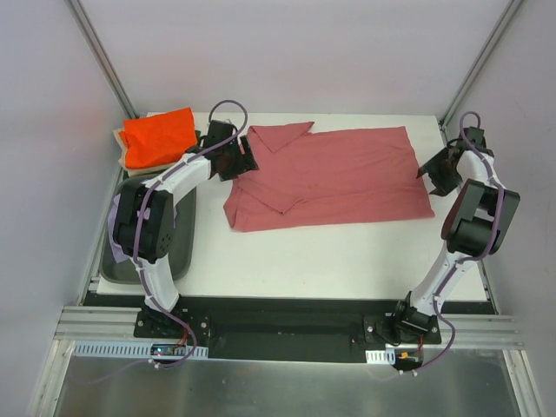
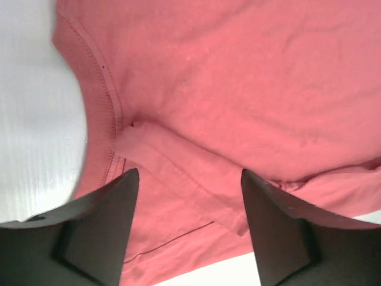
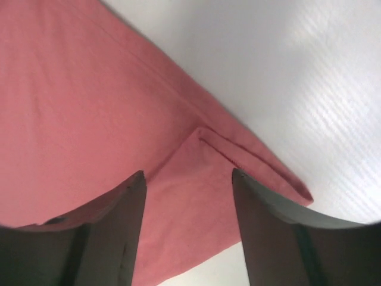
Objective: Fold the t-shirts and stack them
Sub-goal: Fold the flattened tshirt in 1/3 of the way
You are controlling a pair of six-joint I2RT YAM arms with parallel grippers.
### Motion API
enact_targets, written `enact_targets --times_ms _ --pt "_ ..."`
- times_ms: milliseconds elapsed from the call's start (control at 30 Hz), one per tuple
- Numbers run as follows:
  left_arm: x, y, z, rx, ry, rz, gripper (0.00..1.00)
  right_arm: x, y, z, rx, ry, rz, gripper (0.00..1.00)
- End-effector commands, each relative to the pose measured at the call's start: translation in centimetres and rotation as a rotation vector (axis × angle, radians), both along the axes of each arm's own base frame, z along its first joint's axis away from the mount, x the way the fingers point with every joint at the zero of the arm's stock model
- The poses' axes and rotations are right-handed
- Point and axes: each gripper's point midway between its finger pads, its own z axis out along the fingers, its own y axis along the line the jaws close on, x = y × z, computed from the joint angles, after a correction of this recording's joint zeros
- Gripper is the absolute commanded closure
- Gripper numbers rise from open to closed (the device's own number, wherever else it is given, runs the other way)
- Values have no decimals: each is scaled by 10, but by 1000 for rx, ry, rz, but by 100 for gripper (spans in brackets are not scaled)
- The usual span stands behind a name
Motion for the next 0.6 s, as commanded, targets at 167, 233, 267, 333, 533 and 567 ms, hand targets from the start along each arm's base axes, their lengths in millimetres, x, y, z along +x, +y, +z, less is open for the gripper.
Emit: enact_targets --times_ms 167,233,267,333,533,567 --pt "-9 -14 41 -97 -29 -56 1 -8 12 57 -92 -90 128 4" --pt "-29 -28 38 -118 -4 -105 1 -20 28 51 -54 -93 175 4" --pt "-41 -36 34 -127 9 -127 1 -28 41 42 -27 -73 202 4" --pt "-61 -47 28 -131 19 -158 1 -34 61 31 -5 -56 262 4" --pt "-86 -53 -16 -131 114 -131 1 -15 108 -9 78 13 371 4" --pt "-89 -51 -25 -122 135 -127 1 -13 113 -15 96 23 373 4"
